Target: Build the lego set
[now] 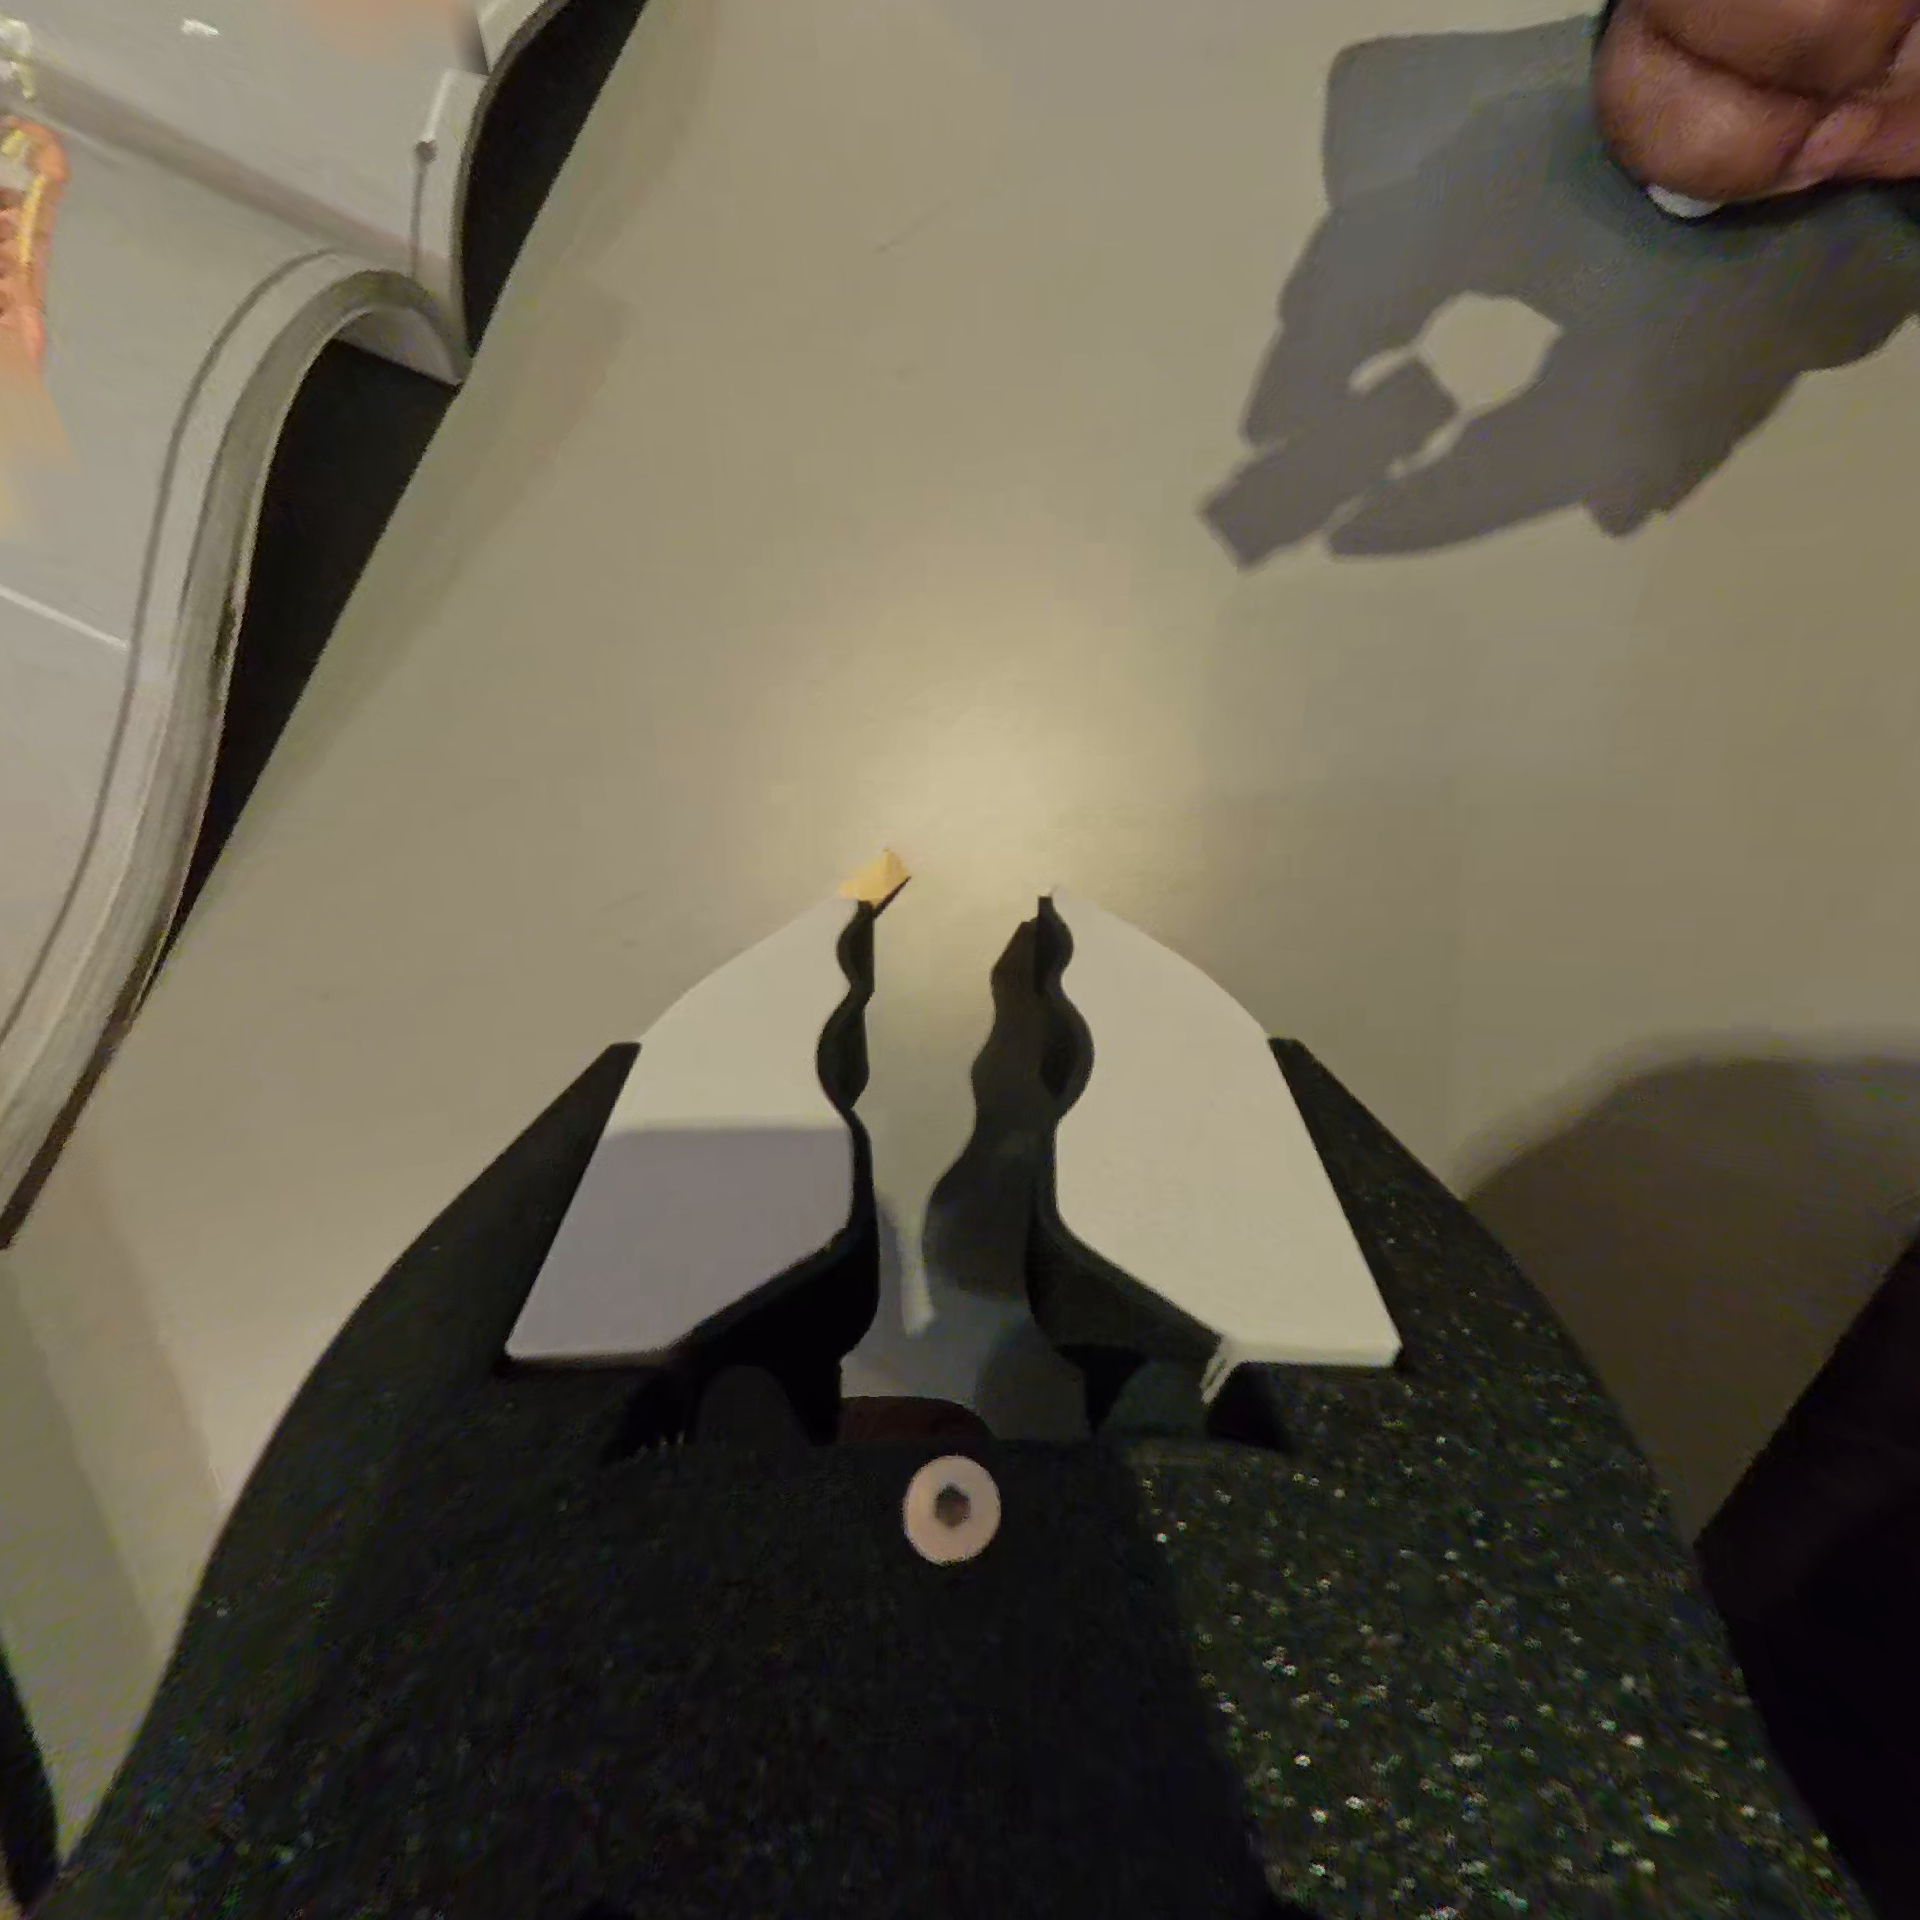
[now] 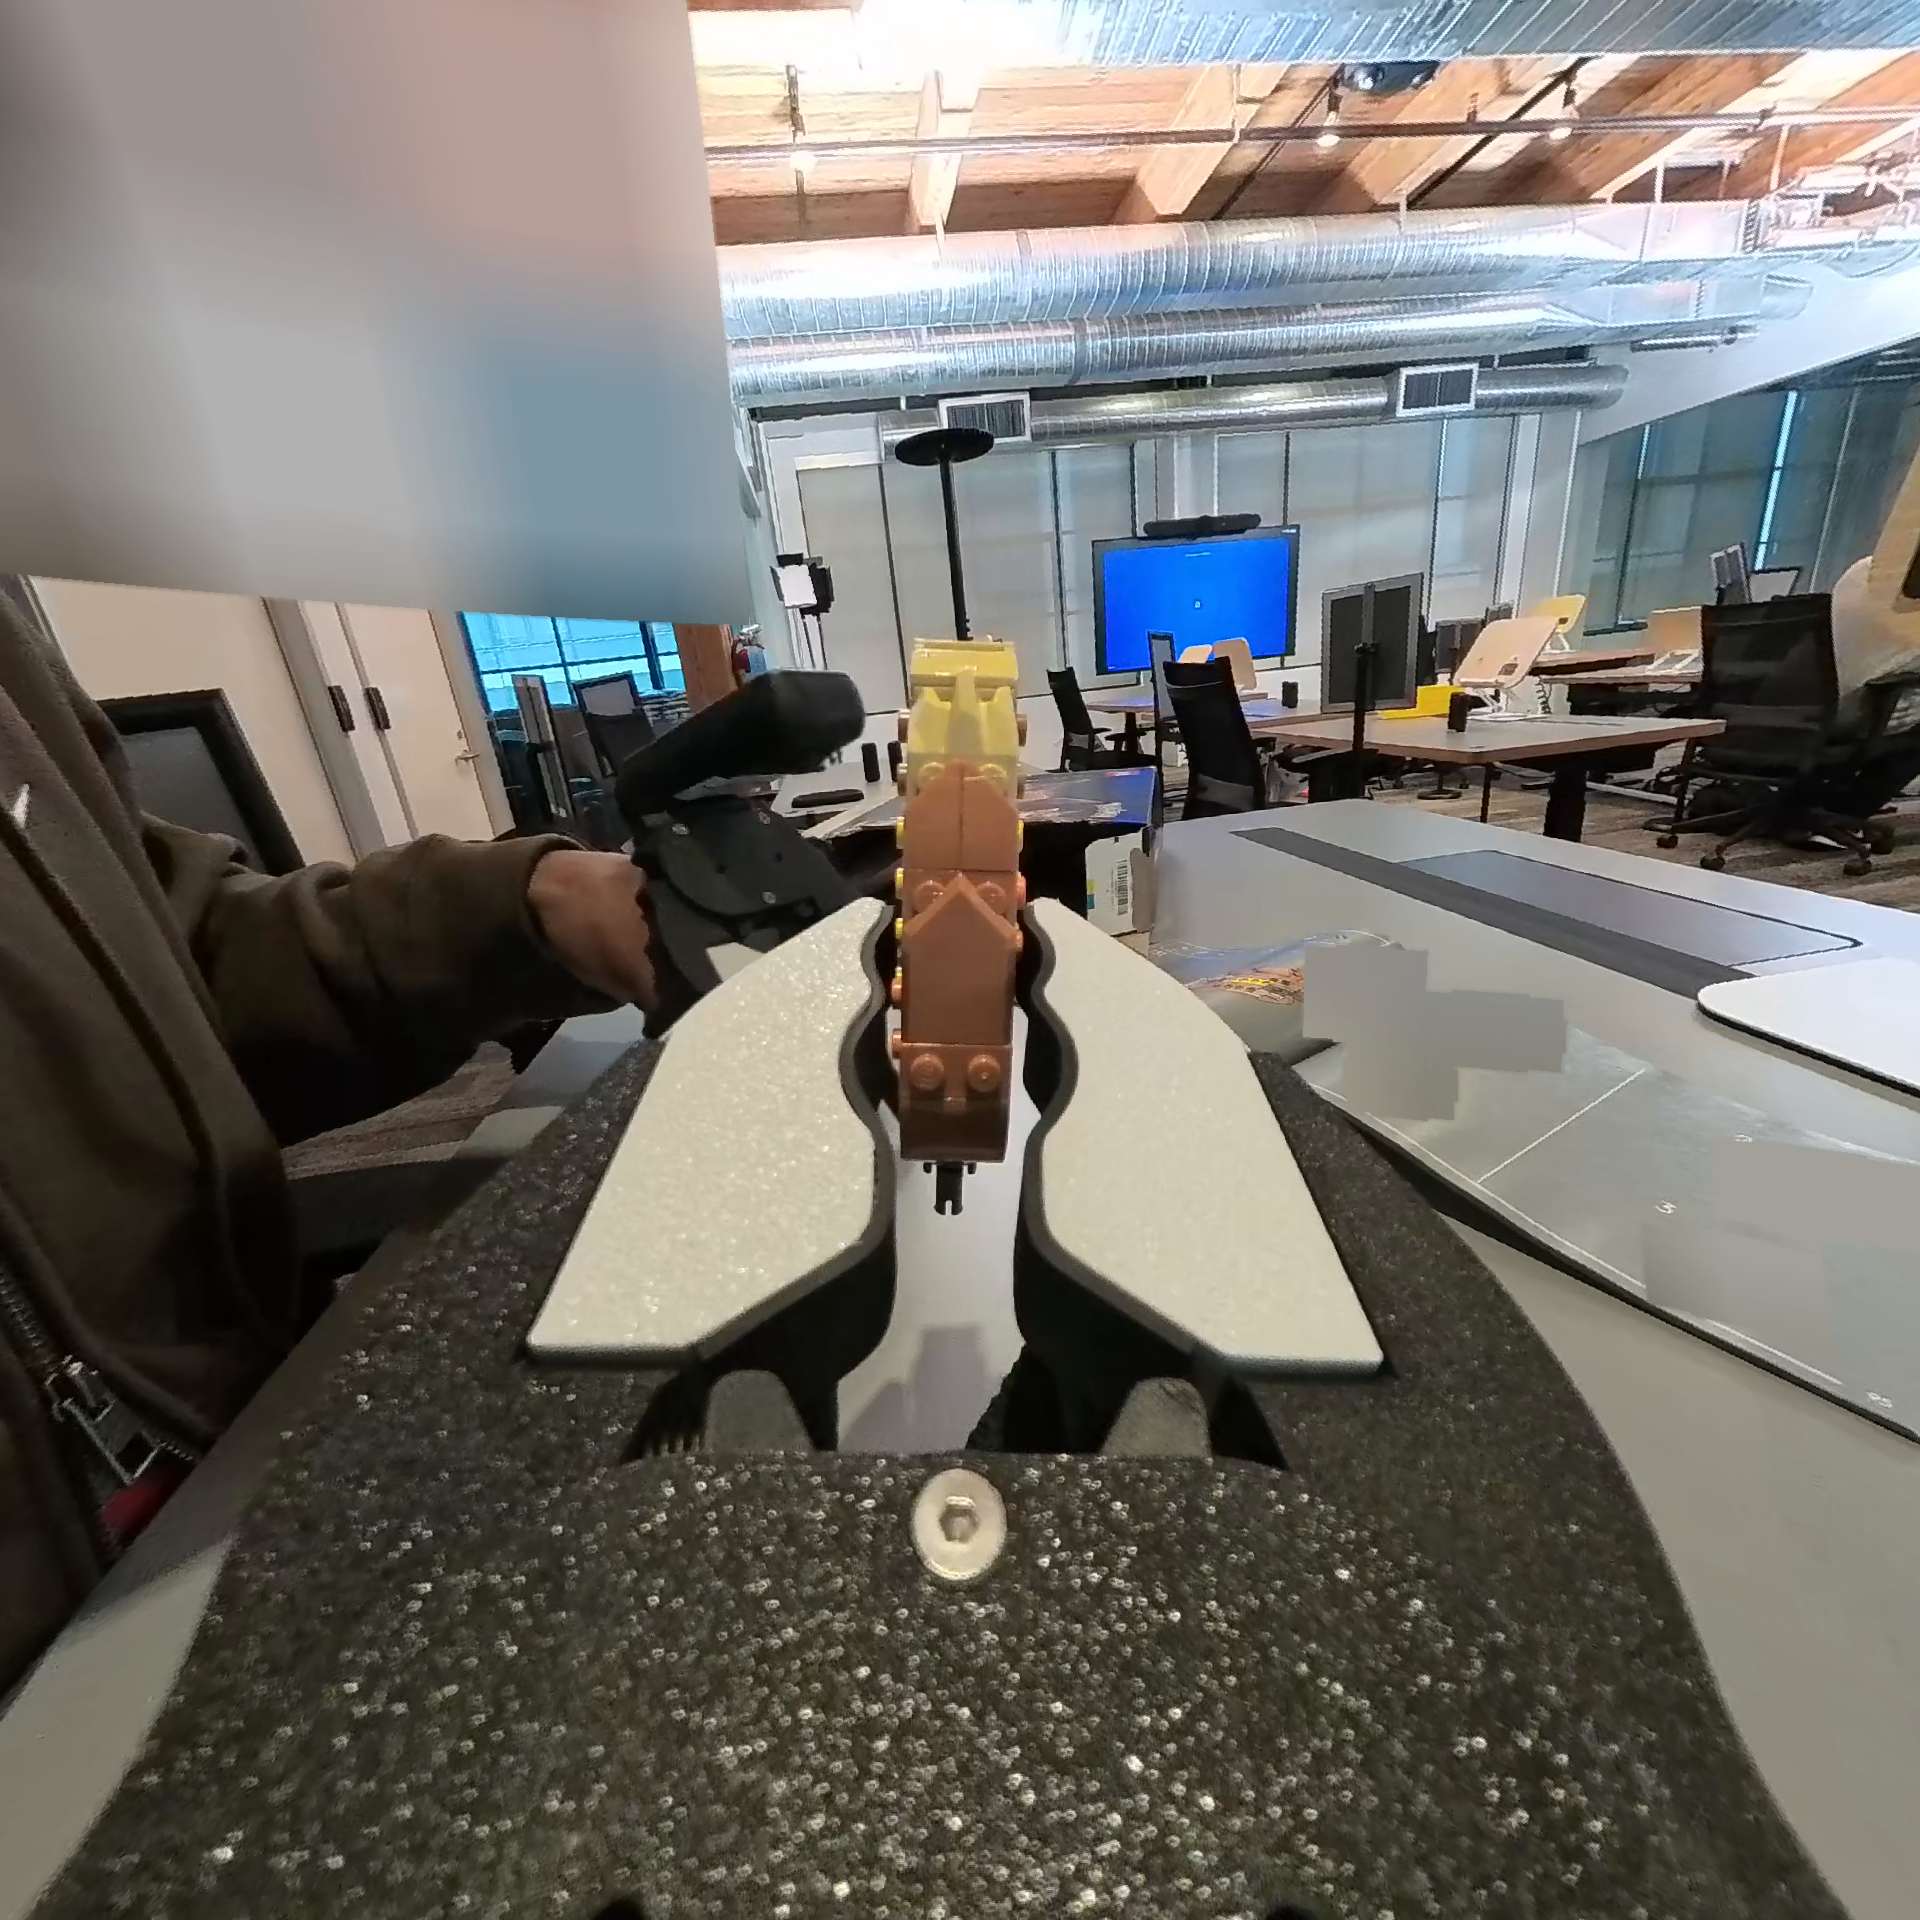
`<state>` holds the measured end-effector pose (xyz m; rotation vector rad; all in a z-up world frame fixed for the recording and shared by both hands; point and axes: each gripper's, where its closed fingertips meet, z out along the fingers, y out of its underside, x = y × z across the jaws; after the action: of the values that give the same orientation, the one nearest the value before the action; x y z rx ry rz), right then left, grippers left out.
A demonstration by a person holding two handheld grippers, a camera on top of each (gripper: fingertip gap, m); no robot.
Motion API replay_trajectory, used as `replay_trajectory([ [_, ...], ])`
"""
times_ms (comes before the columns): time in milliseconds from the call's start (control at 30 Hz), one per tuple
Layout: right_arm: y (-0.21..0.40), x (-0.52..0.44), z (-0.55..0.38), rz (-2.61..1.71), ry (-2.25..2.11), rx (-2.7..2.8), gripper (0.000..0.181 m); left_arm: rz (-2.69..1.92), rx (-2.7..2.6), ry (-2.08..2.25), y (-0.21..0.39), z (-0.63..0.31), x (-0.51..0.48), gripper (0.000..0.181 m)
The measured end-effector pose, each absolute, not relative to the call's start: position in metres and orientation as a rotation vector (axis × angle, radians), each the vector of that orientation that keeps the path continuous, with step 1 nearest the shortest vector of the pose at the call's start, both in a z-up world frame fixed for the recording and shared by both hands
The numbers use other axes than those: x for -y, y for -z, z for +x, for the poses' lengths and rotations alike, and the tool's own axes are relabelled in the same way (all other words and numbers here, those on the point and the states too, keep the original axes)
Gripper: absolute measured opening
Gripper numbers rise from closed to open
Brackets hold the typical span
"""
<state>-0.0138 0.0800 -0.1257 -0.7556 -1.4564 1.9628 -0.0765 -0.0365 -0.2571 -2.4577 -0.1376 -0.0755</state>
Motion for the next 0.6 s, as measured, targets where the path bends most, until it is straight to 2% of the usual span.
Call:
replay_trajectory([
  [600,0.127,-0.084,-0.018,-0.804,-2.01,1.449,0.021,-2.423,-0.036,0.144,0.248,-0.071,0.029,0.028],
])
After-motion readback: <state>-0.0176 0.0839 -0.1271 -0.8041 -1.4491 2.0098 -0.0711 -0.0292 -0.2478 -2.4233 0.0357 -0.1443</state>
